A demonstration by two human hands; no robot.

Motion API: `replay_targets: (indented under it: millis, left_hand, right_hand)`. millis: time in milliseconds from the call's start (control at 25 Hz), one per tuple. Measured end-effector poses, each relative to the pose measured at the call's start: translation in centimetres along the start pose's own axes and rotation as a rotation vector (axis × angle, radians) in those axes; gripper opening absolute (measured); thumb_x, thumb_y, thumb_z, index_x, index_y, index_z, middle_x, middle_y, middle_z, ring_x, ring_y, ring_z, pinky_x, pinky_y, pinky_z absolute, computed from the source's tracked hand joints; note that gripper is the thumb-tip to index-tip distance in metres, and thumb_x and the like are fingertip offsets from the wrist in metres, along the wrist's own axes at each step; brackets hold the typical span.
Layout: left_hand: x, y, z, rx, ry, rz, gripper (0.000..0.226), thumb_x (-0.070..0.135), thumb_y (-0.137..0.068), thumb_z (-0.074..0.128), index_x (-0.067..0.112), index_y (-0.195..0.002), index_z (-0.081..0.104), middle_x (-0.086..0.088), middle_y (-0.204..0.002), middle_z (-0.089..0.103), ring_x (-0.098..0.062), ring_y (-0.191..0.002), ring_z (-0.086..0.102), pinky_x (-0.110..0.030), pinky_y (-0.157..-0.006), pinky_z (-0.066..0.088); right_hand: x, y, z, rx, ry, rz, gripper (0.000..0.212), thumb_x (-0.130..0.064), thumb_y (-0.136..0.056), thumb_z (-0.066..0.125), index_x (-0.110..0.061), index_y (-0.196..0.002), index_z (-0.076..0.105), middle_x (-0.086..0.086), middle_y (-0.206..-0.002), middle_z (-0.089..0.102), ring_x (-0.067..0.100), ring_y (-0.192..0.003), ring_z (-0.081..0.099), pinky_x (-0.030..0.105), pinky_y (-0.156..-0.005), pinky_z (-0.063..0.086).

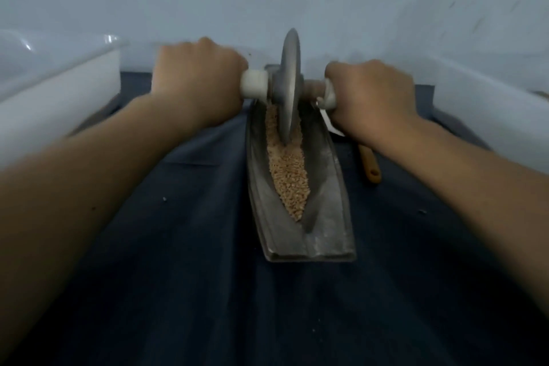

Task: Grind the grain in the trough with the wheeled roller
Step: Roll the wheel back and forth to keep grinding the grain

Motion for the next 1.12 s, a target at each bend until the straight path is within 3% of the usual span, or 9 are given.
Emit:
replay_targets:
  millis: [120, 240, 320, 400, 560, 760, 920, 1000, 1120]
  left_hand:
    - [0.7, 3.1, -2.2, -0.051, 0.018, 0.005, 0.015, 0.037, -0.082, 0.058, 0.029, -0.091, 0.067, -0.006, -0.084, 0.064, -0.035, -0.077, 0.065, -0.034, -0.061, 0.037]
    - [0.3, 6.4, -5.3, -0.170, 0.046, 0.023, 0.011, 0.040, -0.080, 0.056, 0.033, -0.087, 0.062, 0.006, -0.069, 0.047, -0.022, -0.061, 0.050, -0.032, -0.056, 0.034]
    - [-0.1, 7.5, -6.8, -0.234, 0.093, 0.044, 0.011, 0.042, -0.077, 0.057, 0.034, -0.084, 0.060, 0.011, -0.064, 0.041, -0.013, -0.052, 0.038, -0.029, -0.052, 0.031]
    - [-0.4, 7.5, -7.2, -0.256, 0.103, 0.053, 0.013, 0.044, -0.075, 0.058, 0.035, -0.084, 0.060, 0.012, -0.063, 0.042, -0.008, -0.049, 0.032, -0.027, -0.049, 0.028]
    - [0.4, 5.0, -5.3, -0.182, 0.027, 0.059, 0.006, 0.040, -0.080, 0.059, 0.034, -0.083, 0.059, 0.010, -0.064, 0.039, -0.017, -0.054, 0.039, -0.029, -0.051, 0.030]
    - [1.1, 1.9, -1.9, -0.015, -0.060, -0.030, 0.009, 0.029, -0.083, 0.063, 0.028, -0.076, 0.057, 0.002, -0.058, 0.032, -0.018, -0.046, 0.023, -0.025, -0.046, 0.016]
    - [1.0, 1.6, -1.0, 0.046, -0.023, -0.031, 0.021, 0.032, -0.081, 0.064, 0.027, -0.071, 0.046, 0.002, -0.058, 0.032, -0.021, -0.048, 0.028, -0.025, -0.047, 0.021]
    - [0.4, 1.7, -1.3, -0.069, 0.063, -0.019, 0.012, 0.034, -0.083, 0.061, 0.030, -0.077, 0.052, 0.002, -0.066, 0.043, -0.024, -0.058, 0.045, -0.030, -0.052, 0.033]
    - [-0.2, 1.7, -3.7, -0.569, 0.261, 0.102, 0.013, 0.033, -0.074, 0.072, 0.025, -0.076, 0.062, 0.006, -0.065, 0.060, -0.015, -0.060, 0.060, -0.027, -0.055, 0.042]
  right_hand:
    - [-0.9, 2.7, -3.0, -0.085, 0.016, -0.008, 0.021, -0.028, -0.078, 0.070, -0.027, -0.087, 0.050, -0.002, -0.067, 0.045, 0.027, -0.061, 0.050, 0.028, -0.050, 0.028]
    - [-1.4, 5.6, -6.9, -0.096, 0.031, -0.086, 0.032, -0.021, -0.067, 0.072, -0.028, -0.075, 0.042, -0.009, -0.059, 0.028, 0.011, -0.049, 0.022, 0.025, -0.046, 0.014]
    - [-1.1, 6.9, -9.1, -0.078, 0.040, -0.136, 0.036, -0.025, -0.063, 0.076, -0.031, -0.071, 0.041, -0.012, -0.057, 0.021, 0.006, -0.048, 0.014, 0.021, -0.046, 0.009]
    - [-0.7, 7.3, -9.5, -0.145, 0.025, -0.150, 0.035, -0.032, -0.067, 0.074, -0.035, -0.071, 0.039, -0.011, -0.058, 0.026, 0.007, -0.048, 0.019, 0.022, -0.045, 0.011]
    - [-0.4, 5.5, -6.0, -0.203, -0.005, -0.033, 0.032, -0.032, -0.071, 0.067, -0.031, -0.068, 0.036, -0.007, -0.063, 0.038, 0.013, -0.051, 0.031, 0.026, -0.046, 0.018]
    - [-0.5, 1.3, -0.8, -0.074, -0.033, 0.087, 0.020, -0.027, -0.079, 0.064, -0.028, -0.078, 0.044, -0.003, -0.063, 0.044, 0.025, -0.059, 0.045, 0.026, -0.049, 0.026]
    - [-0.4, 0.7, -0.7, -0.051, -0.020, 0.058, 0.022, -0.018, -0.080, 0.065, -0.027, -0.079, 0.045, -0.002, -0.066, 0.048, 0.023, -0.060, 0.048, 0.024, -0.048, 0.023]
    - [-0.4, 0.6, -2.5, -0.225, -0.044, -0.015, 0.019, -0.020, -0.080, 0.067, -0.026, -0.079, 0.049, 0.000, -0.073, 0.055, 0.023, -0.067, 0.054, 0.027, -0.050, 0.034]
    - [-0.2, 0.4, -6.2, -0.730, -0.172, -0.100, 0.017, -0.026, -0.076, 0.075, -0.023, -0.075, 0.058, -0.001, -0.072, 0.064, 0.017, -0.063, 0.061, 0.029, -0.053, 0.047]
Point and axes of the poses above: each hand's wrist, its own y-axis away from the middle knuckle, its own z-axis out of the palm, x = y × z, the point moved 1 cm from there along -y, towards the middle knuckle
